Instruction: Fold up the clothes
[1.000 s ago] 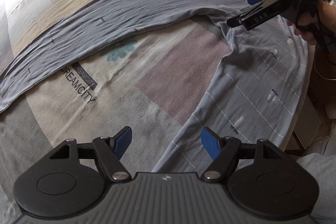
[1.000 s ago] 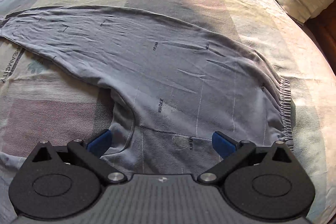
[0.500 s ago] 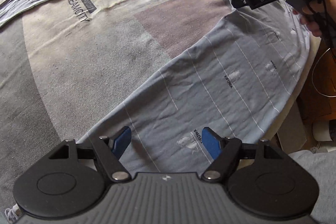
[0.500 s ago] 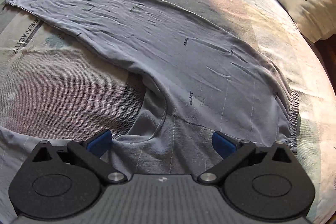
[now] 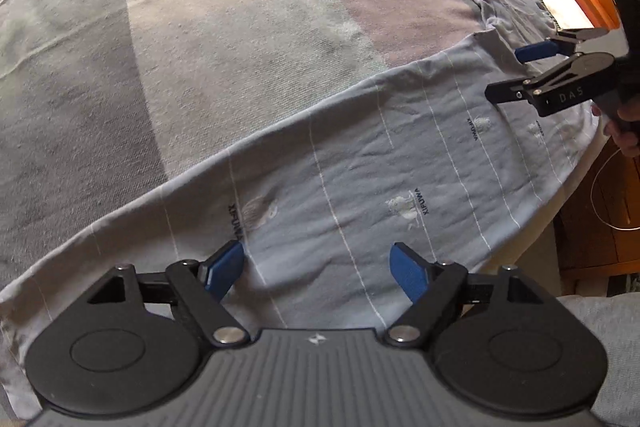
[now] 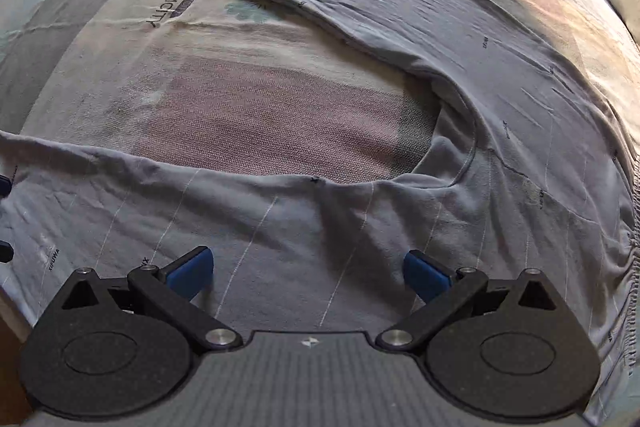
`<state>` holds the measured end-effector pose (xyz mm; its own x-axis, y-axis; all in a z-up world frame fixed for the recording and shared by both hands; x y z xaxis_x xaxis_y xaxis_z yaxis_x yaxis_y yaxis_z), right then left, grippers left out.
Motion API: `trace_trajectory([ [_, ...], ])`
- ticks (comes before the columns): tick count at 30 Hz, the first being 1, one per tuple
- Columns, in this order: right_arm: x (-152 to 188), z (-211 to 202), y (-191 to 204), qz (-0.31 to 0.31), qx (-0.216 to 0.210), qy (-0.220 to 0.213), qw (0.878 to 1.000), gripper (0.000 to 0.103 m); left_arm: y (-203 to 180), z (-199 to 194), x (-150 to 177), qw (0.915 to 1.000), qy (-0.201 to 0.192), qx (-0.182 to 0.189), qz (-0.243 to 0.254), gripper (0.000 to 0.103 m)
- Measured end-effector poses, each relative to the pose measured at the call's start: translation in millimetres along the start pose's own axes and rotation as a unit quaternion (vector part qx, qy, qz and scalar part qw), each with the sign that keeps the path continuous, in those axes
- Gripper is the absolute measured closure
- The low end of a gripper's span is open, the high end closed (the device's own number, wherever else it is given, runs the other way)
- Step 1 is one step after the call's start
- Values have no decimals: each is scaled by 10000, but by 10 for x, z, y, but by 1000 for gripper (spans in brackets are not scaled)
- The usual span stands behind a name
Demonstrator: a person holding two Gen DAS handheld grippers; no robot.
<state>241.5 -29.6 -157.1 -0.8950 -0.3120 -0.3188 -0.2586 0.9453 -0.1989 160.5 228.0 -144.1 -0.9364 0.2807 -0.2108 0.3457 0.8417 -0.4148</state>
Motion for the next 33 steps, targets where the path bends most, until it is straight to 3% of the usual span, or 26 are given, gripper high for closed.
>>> trace_trajectory([
  [2,23,17,-9,76,-58,55,9999,0,77,-79,22,9997,88,-83,-190,22],
  [7,22,48,-14,90,-103,162,9998,0,330,-440,-380,9988,-175,-233,-389,22],
  [12,2,56,-7,80,-51,227,9997,0,897,-787,-1231,9953,-682,-641,-243,22],
  [16,-6,60,-9,82,-37,263,9996,0,1414,-944,-2026,9878,-1100,-1104,34,22],
  [22,-17,65,-11,85,-15,316,9995,0,1984,-730,-2977,9794,-1384,-1436,325,22],
  [28,-32,74,-4,87,5,413,9991,0,2472,-385,-3010,9844,-1218,-1230,-300,22],
  [30,-34,75,-4,93,11,423,9991,0,2554,-428,-2883,9854,-1317,-1017,-366,22],
  [33,-36,74,-4,101,20,444,9990,0,2543,-532,-2812,9897,-1139,-835,-248,22],
])
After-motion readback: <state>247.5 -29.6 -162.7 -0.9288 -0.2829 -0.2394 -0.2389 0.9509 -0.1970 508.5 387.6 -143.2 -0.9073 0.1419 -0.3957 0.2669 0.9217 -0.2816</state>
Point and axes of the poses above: each gripper's, at about its wrist camera, not at the fingertips, and z roughly the way its jaws point, y to its left, x to its underside, the point moved 7 cm from there along z, roughly the way its jaws point, and after that the axes turned 12 degrees about x, right-handed, at the moved point
